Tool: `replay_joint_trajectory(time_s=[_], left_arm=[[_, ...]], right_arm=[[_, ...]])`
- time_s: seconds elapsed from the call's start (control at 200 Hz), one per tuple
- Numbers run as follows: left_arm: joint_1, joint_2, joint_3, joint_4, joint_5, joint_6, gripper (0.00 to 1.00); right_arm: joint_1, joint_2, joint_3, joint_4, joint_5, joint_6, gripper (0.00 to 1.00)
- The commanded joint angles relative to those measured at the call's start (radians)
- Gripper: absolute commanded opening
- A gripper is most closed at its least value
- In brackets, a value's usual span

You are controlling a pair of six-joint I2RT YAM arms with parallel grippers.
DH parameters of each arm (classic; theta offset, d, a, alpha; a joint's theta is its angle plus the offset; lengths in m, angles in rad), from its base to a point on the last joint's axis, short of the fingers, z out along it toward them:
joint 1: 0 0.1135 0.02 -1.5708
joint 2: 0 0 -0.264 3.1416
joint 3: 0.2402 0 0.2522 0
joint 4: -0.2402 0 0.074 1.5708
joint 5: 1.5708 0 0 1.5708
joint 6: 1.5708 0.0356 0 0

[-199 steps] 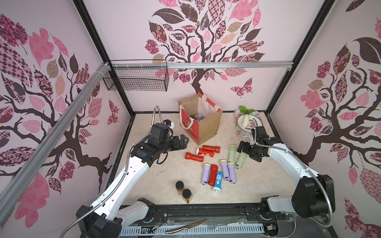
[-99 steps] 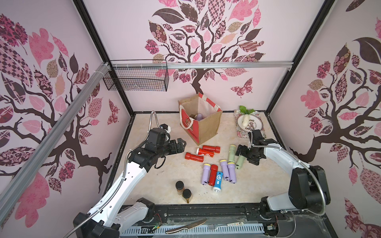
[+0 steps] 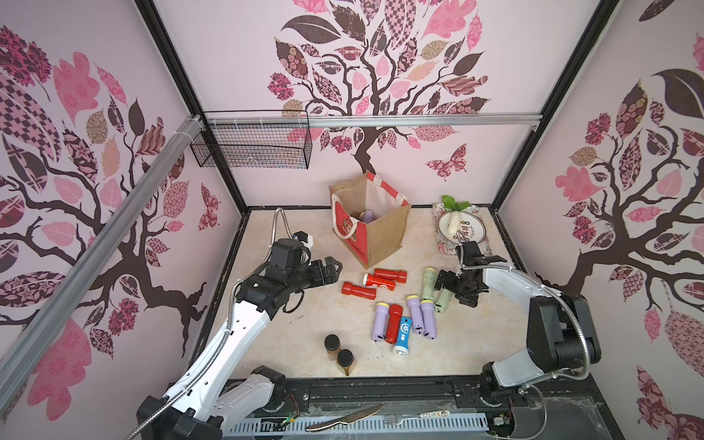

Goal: Put the flashlights into the tote bags
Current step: Pick up the flashlight from the center of the board.

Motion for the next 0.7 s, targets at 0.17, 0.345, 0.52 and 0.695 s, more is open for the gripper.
replay_joint_trajectory(time_s=[0.17,0.345,0.52,0.695], left_arm=[[0.007,-0.016,-0.042,0.044,0.026,-0.001,0.98],[0.007,-0.018,-0.055,0.061,0.032,-0.016,0.98],[0.007,-0.023,-0.064,0.067,0.035,-0.023,0.98],[0.007,-0.031,-0.078,0.063,0.028,-0.022,0.98]], right_arm=[[-0.010,0.057,0.017,0.021,0.025,0.001,1.00],[-0.013,0.072,-0.005,0.039,0.030,-0.009,0.97],[-0.015,0.088,-0.003,0.046,0.037,-0.023,0.87],[-0.015,0.104,-0.006,0.054,0.042,-0.029,0.80]])
